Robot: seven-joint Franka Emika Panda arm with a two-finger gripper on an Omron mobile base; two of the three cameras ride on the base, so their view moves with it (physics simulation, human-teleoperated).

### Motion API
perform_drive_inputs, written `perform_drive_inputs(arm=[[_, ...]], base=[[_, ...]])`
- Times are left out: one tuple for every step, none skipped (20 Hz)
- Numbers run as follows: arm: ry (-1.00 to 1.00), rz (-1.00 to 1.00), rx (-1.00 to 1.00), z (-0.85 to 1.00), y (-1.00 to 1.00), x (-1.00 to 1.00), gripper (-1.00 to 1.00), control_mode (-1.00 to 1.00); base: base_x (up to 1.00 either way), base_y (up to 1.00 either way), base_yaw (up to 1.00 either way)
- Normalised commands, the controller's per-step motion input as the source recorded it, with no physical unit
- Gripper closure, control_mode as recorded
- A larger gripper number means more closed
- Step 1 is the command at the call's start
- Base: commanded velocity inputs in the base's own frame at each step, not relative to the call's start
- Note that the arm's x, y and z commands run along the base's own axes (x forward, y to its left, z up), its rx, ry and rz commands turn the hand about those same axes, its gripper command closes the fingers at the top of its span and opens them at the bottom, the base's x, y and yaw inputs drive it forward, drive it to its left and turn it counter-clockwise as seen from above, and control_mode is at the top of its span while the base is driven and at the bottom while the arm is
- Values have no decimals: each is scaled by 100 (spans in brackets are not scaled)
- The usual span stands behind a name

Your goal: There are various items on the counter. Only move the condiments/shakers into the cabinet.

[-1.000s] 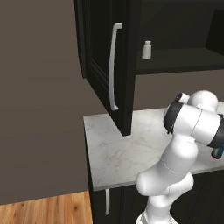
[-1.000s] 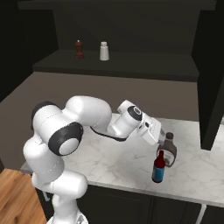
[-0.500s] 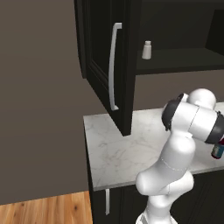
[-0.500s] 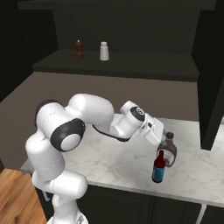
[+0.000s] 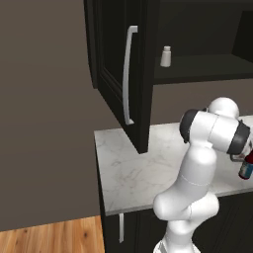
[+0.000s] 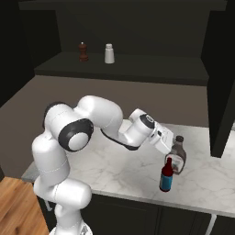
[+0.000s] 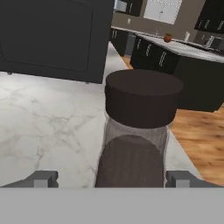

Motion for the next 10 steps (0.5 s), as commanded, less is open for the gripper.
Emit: perform_drive_inputs(arm=[[0,0,0,0,-5,0,100,-100],[0,0,0,0,-4,0,100,-100],[0,0,0,0,0,0,100,-100],[0,0,0,0,0,0,100,-100],[0,0,0,0,0,0,100,-100],[0,0,0,0,0,-4,100,-100],[-11,0,0,17,0,-25,100,-100],[-19,0,0,39,0,-37,100,-100],[-26,0,0,54,1,-46,100,-100],[-31,0,0,68,7,-53,100,-100]], base=[[0,0,0],[0,0,0],[0,0,0],[0,0,0],[0,0,0],[0,0,0],[0,0,0],[0,0,0],[0,0,0],[0,0,0]])
